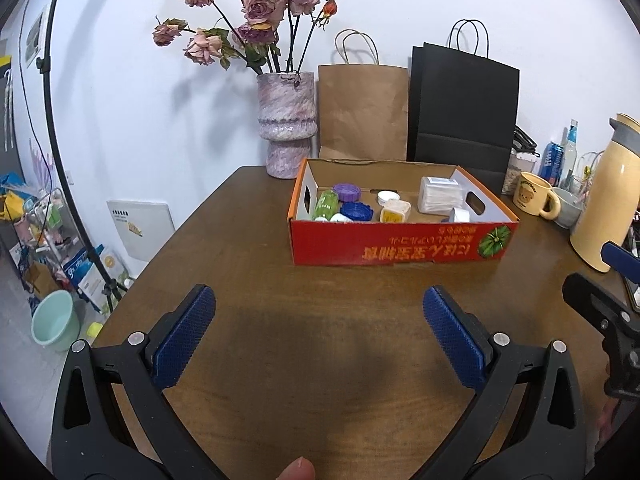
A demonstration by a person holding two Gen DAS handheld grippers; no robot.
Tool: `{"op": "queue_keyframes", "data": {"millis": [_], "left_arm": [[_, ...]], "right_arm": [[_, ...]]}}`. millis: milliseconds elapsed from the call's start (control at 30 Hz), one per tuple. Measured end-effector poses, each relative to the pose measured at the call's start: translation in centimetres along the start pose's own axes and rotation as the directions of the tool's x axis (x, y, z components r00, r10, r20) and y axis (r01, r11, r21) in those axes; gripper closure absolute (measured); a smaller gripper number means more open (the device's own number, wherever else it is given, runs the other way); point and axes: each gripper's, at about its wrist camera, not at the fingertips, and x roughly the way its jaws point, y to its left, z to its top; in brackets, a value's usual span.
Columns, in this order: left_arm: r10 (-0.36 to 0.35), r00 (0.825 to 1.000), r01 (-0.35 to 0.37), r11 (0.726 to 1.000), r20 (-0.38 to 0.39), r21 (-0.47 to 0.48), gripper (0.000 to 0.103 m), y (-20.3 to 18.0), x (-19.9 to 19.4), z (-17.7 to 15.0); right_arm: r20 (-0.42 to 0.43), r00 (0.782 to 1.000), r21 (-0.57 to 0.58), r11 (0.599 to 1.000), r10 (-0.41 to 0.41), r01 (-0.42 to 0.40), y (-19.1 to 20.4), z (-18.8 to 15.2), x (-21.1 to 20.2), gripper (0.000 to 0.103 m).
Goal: Organize rigid objects
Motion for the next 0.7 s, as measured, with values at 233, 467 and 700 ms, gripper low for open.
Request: {"op": "queue_keyframes", "data": {"millis": [233,467,700], "left_arm": [[-0.004,1.000,0.004,1.000,-0.013,0.007,0.000,0.0,-1.2,-1.2],[-0.012,1.000,0.012,1.000,-0.014,0.015,0.000,-0.2,-2.1,-2.1],[-0.019,1.000,0.019,1.000,-0.013,0.017,0.000,-0.2,-2.6,-2.3]], "right_arm": [[-0.012,1.000,0.010,1.000,-0.001,0.001,0.0,-1.2,-1.5,0.000],[-0.022,1.000,0.006,1.000,-0.001,0.002,0.4,-2.1,-2.5,0.000],[-0.028,1.000,0.012,1.000,-0.004,0.005,0.4,-2.5,-2.9,0.000]]}}
